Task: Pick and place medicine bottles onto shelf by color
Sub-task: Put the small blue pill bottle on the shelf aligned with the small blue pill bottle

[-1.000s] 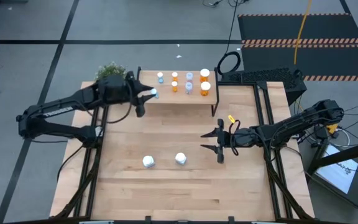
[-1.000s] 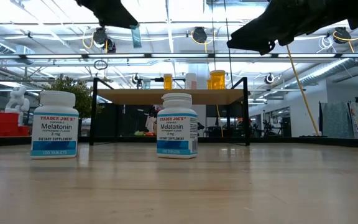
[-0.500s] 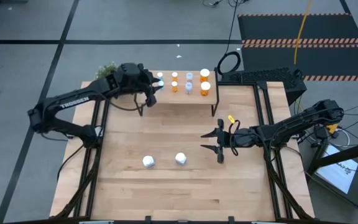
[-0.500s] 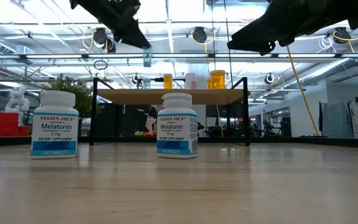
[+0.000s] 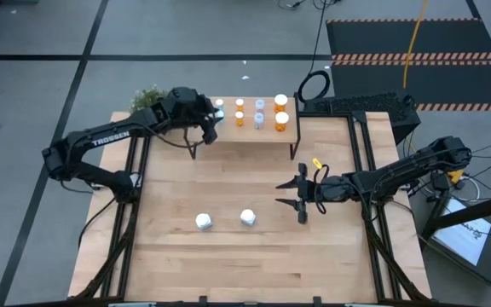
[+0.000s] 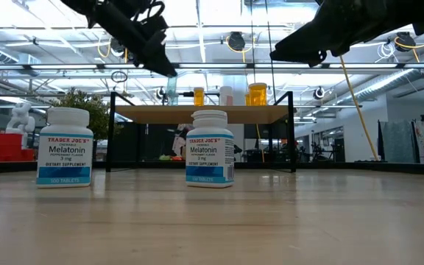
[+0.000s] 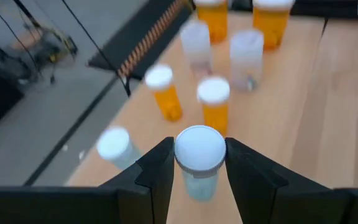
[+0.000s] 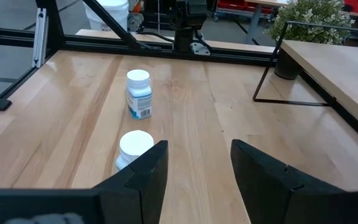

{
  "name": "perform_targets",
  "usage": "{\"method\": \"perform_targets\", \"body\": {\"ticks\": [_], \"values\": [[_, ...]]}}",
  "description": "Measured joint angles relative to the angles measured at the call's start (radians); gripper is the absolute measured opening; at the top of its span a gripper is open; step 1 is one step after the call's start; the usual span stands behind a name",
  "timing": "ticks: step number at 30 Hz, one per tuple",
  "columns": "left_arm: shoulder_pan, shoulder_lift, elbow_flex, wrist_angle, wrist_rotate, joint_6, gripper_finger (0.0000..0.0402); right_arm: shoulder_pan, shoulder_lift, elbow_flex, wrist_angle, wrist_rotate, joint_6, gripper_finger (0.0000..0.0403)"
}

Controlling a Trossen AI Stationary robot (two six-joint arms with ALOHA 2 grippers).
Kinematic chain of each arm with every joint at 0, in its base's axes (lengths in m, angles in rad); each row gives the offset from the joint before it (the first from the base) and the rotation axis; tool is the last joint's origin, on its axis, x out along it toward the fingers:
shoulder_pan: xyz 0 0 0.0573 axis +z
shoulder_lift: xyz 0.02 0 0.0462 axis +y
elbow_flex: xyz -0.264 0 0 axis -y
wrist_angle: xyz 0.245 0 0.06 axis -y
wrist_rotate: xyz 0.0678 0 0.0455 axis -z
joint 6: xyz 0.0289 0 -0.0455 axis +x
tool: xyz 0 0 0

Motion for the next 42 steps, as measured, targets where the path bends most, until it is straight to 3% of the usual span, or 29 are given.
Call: {"method": "perform_targets", "body": {"ticks": [8, 42], "values": [[0.005, 0.006, -0.053, 0.066, 0.001, -0.018, 0.014, 0.0, 0.0, 0.0, 0.0, 0.006, 0.0, 0.0169], [0.032, 0.08, -0.055, 0.103, -0.032, -0.034, 0.0141, -0.001, 0.0, 0.0, 0.0, 0.006, -0.002, 0.0169]]}}
